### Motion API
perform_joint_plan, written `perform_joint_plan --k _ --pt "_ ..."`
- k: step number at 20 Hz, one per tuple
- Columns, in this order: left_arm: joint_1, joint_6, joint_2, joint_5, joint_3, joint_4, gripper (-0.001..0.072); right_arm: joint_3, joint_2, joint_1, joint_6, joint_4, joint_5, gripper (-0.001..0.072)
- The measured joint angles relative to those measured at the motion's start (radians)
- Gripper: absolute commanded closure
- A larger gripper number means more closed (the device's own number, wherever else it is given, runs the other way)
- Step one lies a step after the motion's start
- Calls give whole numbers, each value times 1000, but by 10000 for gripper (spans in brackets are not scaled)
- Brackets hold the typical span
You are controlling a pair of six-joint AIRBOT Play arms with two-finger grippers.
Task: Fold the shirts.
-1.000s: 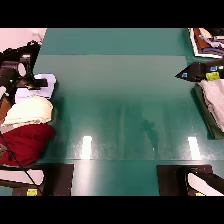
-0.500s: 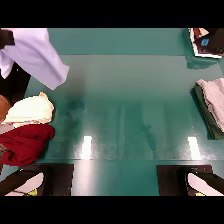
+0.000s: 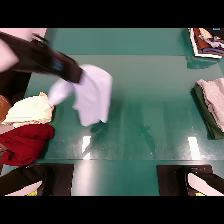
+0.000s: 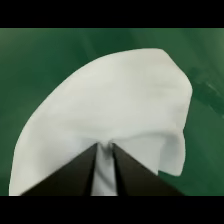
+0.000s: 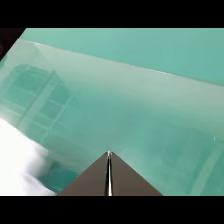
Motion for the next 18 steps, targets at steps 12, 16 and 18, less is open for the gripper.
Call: perform_joint_plan --k 12,16,18 --pt "279 21 -144 167 -261 -198 157 3 0 0 0 0 86 695" --pt "377 146 -207 227 -420 -397 157 2 0 0 0 -3 92 695" --pt "395 188 -250 247 -454 -460 157 2 0 0 0 -5 93 695"
